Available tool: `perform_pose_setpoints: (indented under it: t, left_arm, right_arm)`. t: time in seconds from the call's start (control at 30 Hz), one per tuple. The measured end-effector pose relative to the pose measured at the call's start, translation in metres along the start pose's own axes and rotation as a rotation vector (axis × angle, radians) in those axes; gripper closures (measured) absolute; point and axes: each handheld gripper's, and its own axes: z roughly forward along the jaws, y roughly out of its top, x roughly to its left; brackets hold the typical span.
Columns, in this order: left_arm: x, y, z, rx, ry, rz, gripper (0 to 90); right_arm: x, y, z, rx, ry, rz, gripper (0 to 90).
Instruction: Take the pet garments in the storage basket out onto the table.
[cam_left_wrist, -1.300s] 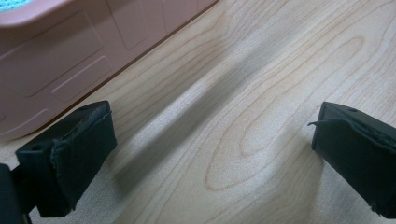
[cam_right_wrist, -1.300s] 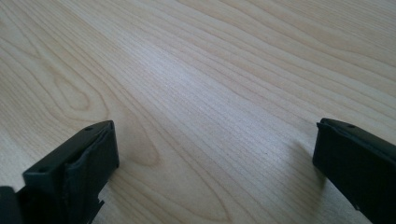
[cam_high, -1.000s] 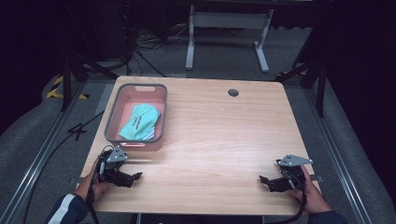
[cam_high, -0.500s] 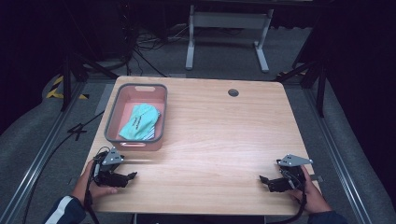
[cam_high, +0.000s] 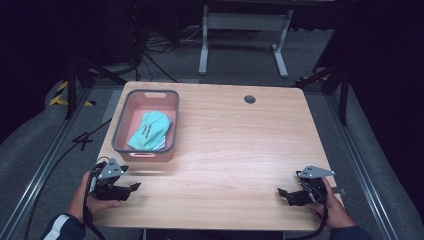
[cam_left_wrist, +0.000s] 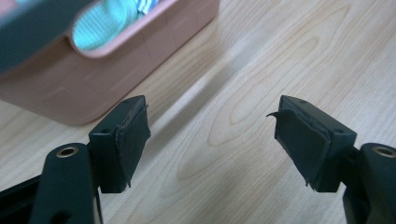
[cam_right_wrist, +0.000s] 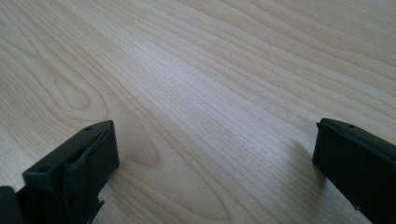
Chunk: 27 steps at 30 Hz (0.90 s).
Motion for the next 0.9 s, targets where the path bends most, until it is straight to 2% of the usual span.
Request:
perform_pose_setpoints:
  t: [0.47,0.5,0.67,0.8,0.87,0.9]
  left_arm:
    - [0.001,0.023,-0.024,-0.062,0.055,0.031,25.9]
    - [0.001,0.025,-0.025,-0.072,0.049,0.022,25.9]
    - [0.002,0.032,-0.034,-0.089,0.083,0.033,25.7]
    - [0.005,0.043,-0.038,-0.087,0.085,0.034,25.2]
    - [0.006,0.051,-0.038,-0.087,0.094,0.050,24.9]
    - [0.008,0.058,-0.037,-0.086,0.094,0.041,24.6]
  right_arm:
    - [0.000,0.000,0.000,-0.001,-0.002,0.002,0.4]
    - [0.000,0.000,0.000,-0.001,-0.002,0.002,0.5]
    - [0.000,0.000,0.000,-0.001,-0.002,0.002,0.5]
    - [0.000,0.000,0.000,0.000,-0.001,0.001,0.4]
    - [0.000,0.000,0.000,0.000,-0.001,0.002,0.4]
    - [0.000,0.000,0.000,0.001,-0.002,0.003,0.4]
